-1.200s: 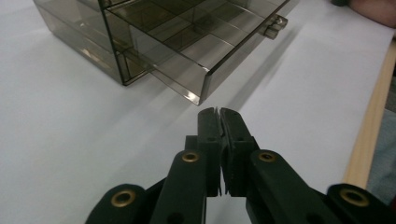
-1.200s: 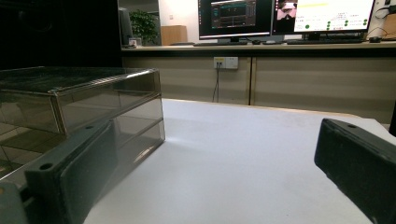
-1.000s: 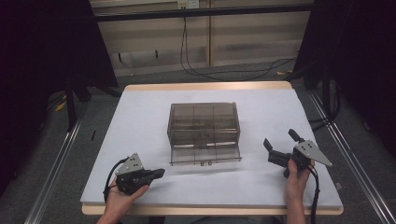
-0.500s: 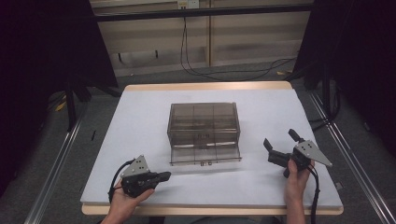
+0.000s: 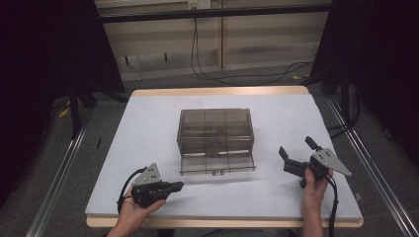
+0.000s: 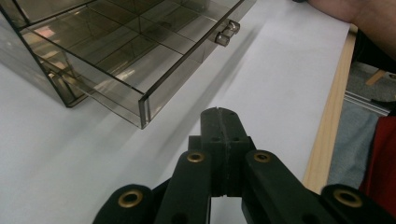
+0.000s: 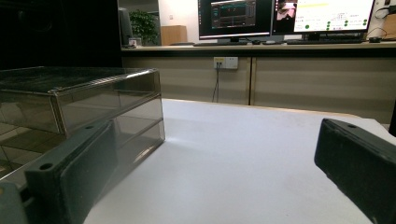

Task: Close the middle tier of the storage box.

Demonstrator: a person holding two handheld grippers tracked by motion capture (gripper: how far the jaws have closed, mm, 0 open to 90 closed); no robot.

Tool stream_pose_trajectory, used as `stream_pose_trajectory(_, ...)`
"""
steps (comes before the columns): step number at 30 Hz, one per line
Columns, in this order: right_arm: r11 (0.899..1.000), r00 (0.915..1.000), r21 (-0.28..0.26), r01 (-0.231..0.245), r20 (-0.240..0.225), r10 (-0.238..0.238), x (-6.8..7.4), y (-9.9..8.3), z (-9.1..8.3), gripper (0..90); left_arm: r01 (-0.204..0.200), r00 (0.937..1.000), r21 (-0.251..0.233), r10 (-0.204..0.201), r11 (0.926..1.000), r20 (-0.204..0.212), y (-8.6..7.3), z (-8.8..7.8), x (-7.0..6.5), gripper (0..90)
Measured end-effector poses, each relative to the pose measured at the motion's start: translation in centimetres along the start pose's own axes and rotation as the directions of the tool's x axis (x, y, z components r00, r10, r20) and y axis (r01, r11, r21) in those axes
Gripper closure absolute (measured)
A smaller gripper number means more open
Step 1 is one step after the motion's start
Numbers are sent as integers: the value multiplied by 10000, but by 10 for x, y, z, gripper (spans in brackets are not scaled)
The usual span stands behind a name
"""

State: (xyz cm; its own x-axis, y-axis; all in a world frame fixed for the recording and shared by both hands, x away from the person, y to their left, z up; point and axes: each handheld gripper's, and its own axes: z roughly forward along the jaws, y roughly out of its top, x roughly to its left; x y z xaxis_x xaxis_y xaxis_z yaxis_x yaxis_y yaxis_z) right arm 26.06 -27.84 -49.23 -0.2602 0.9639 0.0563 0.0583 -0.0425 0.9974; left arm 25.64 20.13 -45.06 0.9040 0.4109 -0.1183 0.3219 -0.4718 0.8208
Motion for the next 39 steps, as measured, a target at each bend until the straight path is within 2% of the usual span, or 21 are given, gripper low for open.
stream_pose_trajectory(10, 10000, 10000, -9, 6, 17, -6, 0, 0, 0, 0, -319, 9991, 45, 318, 9995, 275, 13, 11, -4, 900)
stream_pose_trajectory(18, 10000, 10000, 4, 5, 1, -5, 0, 0, 0, 0, -406, 9982, 50, 403, 9992, 453, 21, 16, -6, 900)
stream_pose_trajectory(26, 10000, 10000, 24, 22, -4, -22, 0, 0, 0, 0, -550, 9970, -25, 551, 9985, 540, 39, 25, -4, 900)
stream_pose_trajectory(32, 10000, 10000, -4, 13, -29, -13, 0, 0, 0, 0, -672, 9927, 144, 654, 9976, 1011, 49, 38, -6, 900)
stream_pose_trajectory(39, 10000, 10000, 3, 20, -32, -20, -1, 0, 1, 0, -812, 9893, 246, 776, 9964, 1239, 54, 49, -10, 900)
